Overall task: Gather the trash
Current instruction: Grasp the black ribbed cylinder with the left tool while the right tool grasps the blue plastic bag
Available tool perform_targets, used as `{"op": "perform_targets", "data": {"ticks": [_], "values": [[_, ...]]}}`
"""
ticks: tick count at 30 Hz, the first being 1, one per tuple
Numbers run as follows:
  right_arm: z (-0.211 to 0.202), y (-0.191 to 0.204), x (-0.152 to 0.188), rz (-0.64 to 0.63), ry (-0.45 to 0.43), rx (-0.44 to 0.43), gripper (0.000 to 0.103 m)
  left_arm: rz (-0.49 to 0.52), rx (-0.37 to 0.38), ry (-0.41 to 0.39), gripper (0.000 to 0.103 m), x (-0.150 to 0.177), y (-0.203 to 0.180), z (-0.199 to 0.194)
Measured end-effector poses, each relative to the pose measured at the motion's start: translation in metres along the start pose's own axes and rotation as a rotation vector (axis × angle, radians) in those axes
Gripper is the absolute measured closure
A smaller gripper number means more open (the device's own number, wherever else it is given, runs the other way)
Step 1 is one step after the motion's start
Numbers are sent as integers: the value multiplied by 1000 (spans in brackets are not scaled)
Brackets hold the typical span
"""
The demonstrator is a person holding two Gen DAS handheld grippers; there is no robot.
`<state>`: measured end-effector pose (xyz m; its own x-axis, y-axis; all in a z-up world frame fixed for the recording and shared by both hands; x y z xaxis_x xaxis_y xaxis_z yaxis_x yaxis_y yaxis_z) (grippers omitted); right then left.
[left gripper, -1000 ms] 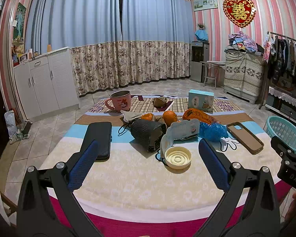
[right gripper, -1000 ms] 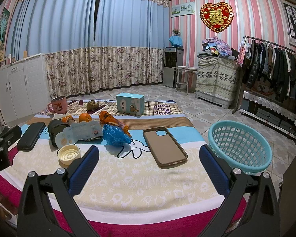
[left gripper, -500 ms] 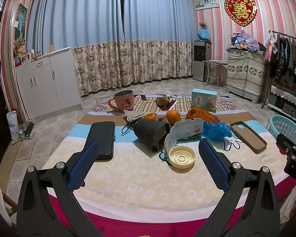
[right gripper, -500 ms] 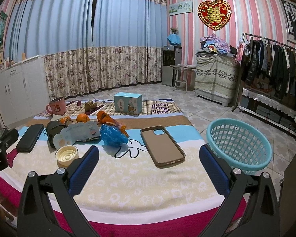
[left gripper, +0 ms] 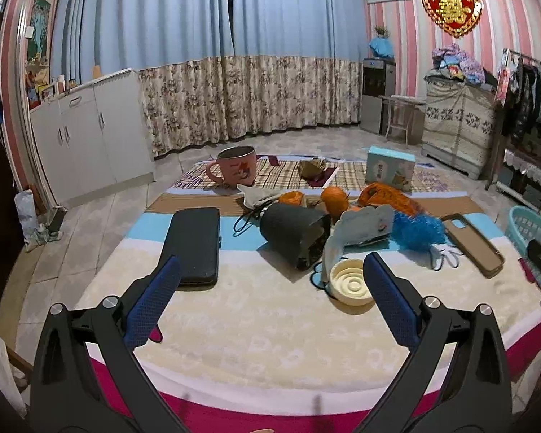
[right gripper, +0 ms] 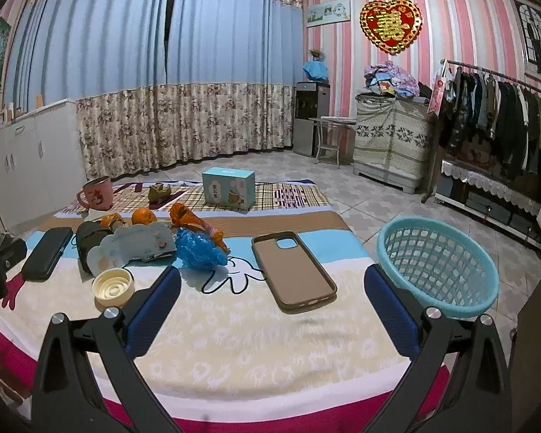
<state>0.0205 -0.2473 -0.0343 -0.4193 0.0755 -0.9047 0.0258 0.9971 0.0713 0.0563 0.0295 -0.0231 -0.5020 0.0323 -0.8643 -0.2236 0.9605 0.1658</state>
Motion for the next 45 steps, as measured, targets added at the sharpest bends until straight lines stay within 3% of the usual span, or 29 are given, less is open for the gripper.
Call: {"op": "perform_targets", "data": {"ticks": [5, 12, 16, 22, 33, 37, 40, 45], "values": [[27, -2, -8, 3, 47, -51, 4, 18, 23, 61, 5, -5, -8, 30], [67, 0, -15, -18, 126, -51, 4, 91, 30, 55, 5, -23, -21, 79], [81, -1, -16, 7, 174, -60, 4, 117, 115, 95, 5, -25, -21, 110], [92, -3, -8, -9, 197, -18, 4, 137, 154, 154, 5, -18, -18, 146], [103, -3, -7, -7, 226, -22, 4, 188, 250, 167, 6, -24, -46, 175], [105, -2, -8, -10, 228, -32, 4, 191, 293, 180, 31, -25, -50, 175], [110, 2, -8, -20, 234, -46, 4, 192, 287, 187, 40, -25, -49, 173], [113, 11, -7, -31, 255, -90, 4, 198, 256, 176, 40, -24, -41, 164]]}}
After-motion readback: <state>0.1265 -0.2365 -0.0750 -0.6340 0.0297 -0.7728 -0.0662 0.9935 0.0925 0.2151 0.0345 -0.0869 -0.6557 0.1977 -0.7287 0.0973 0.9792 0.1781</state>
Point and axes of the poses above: each gripper's, at about its wrist camera, not at the fingertips, and z roughly the way its jaws point, y to its left, x to its underside, the point moved 3 cm from there along z, roughly the way its jaws point, and after that the axes turned 12 degrees about -x, right-handed, at the moved point
